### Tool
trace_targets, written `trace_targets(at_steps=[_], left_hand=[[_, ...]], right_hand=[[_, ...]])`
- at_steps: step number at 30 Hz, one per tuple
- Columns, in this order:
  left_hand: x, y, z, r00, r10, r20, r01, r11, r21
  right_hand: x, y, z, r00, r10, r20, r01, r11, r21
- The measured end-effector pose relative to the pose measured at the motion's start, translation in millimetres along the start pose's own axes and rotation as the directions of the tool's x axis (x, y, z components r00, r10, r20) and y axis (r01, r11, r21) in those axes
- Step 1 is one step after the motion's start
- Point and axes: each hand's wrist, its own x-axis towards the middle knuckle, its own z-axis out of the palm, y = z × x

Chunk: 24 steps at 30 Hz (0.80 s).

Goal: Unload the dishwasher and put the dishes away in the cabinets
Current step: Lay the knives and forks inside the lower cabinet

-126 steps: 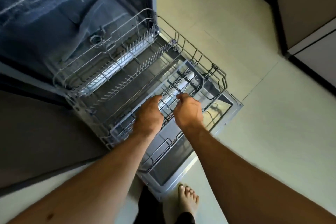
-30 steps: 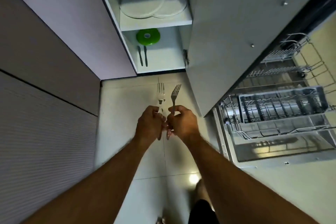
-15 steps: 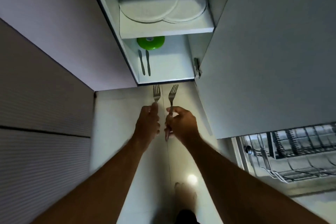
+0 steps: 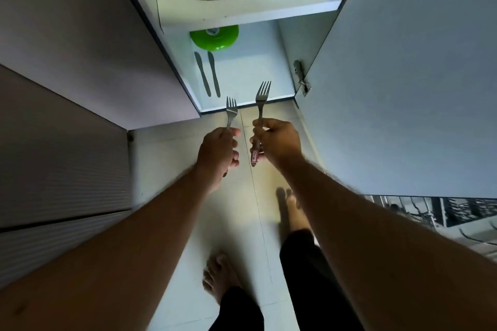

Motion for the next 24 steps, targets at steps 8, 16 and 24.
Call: trace_targets(at_steps=[8,16,24], left_hand=[[79,11,13,0.997,0.064,-0.04,-0.064,0.998,0.009],[194,8,43,0.965,0.204,-0.163,-0.176,0.969,0.172],[311,33,69,0.976,0.192,-0.103,-0.166,0.96,0.224]], right_hand=[[74,7,14,0.998,-0.048,0.035,0.051,0.993,-0.102],[193,8,19,1.0,-0.029,-0.006,0.028,0.991,-0.127],[333,-31,47,0.999,-0.003,-0.05,-0.01,0.962,-0.274]])
